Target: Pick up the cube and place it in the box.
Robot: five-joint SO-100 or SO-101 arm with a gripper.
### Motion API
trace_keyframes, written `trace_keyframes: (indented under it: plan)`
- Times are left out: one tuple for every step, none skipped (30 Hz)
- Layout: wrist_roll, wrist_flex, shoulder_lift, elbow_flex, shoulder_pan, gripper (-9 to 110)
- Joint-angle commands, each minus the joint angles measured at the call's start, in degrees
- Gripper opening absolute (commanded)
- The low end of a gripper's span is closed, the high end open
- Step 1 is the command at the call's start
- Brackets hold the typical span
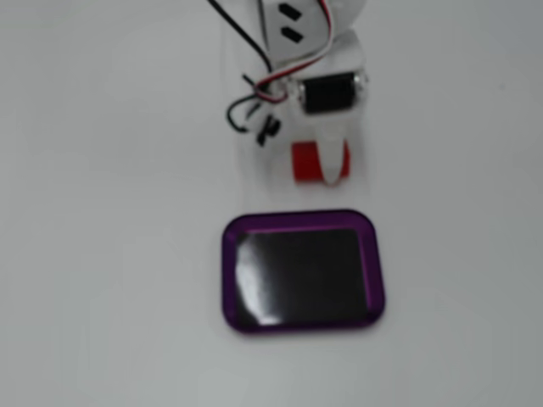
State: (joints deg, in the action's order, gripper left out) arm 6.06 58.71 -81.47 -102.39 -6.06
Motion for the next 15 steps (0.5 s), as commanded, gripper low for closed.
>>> trace_keyframes:
  plan:
    - [0.26,0.44,-0.53,0.09,-0.53,0]
    - [0.26,0.53,-0.7,0.18,-0.62,0]
    - [0.26,1.14,-0.97,0.35,-0.62,0]
    - [0.7,1.76,-1.58,0.7,-0.44,0]
    - [1.41,2.37,-2.64,1.49,-0.18,0]
    - [1.93,3.25,-3.96,2.2,-0.09,0]
    - [2.29,4.48,-5.71,2.99,0.0,0]
    - [2.64,5.8,-7.73,4.22,0.0,0]
    - [3.08,7.21,-10.11,5.63,0.0,0]
    - [3.25,8.61,-12.57,7.29,0.0,0]
    - [3.6,9.76,-14.94,9.05,0.0,0]
    - [3.96,10.63,-17.4,10.81,0.09,0]
    - [4.39,10.99,-19.25,12.48,0.18,0]
    - [4.75,10.99,-21.18,14.06,0.18,0]
    - [5.1,10.46,-22.94,15.29,0.18,0]
